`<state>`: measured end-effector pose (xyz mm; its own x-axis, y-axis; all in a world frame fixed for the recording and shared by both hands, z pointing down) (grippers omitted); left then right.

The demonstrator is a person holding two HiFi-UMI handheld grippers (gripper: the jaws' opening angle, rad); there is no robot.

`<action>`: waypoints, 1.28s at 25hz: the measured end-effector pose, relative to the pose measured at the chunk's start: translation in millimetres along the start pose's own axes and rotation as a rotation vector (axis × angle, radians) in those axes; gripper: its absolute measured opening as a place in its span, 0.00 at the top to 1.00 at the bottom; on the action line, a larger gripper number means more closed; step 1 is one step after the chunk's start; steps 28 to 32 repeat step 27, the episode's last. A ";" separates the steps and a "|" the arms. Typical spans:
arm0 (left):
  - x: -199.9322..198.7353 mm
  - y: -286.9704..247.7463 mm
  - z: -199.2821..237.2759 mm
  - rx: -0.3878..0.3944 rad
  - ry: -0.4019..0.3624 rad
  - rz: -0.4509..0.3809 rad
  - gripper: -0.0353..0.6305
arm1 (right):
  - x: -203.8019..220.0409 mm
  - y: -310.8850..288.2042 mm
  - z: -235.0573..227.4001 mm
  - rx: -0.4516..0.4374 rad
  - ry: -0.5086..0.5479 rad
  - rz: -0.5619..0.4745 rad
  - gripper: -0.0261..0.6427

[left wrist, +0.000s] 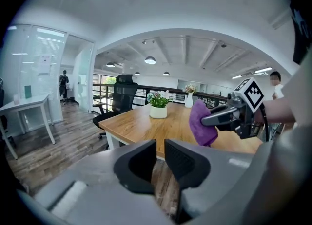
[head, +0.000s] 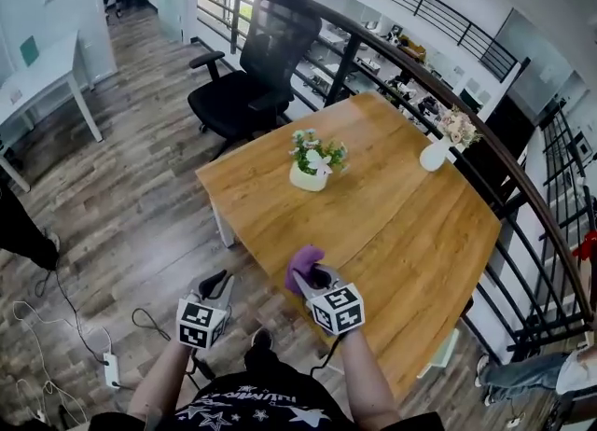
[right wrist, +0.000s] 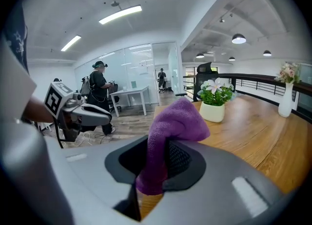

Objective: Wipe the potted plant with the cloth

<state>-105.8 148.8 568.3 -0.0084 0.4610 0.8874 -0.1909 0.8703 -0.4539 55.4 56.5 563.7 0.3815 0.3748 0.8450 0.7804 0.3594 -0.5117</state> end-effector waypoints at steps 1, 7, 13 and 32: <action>3.2 8.7 1.7 -0.010 0.000 -0.003 0.86 | -2.0 4.1 3.7 0.006 0.001 -0.008 0.83; 15.2 60.6 -2.7 -0.035 0.021 -0.030 0.88 | 8.8 23.8 37.6 0.016 0.017 -0.007 0.83; 27.8 102.2 -16.6 -0.073 -0.003 -0.045 0.94 | 17.4 49.9 77.6 -0.003 0.051 -0.028 0.83; 49.0 195.8 -59.3 -0.121 -0.036 -0.101 0.94 | 55.3 116.0 141.8 0.003 0.105 -0.053 0.83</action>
Point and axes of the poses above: the fingertips, and each gripper's own axes: y backward along the fingers, z to its left, x out of its underside, the point moved 2 cm from there along y, backward along the fingers, and after that the axes turned 2 degrees about -y, right-handed, at the moved point
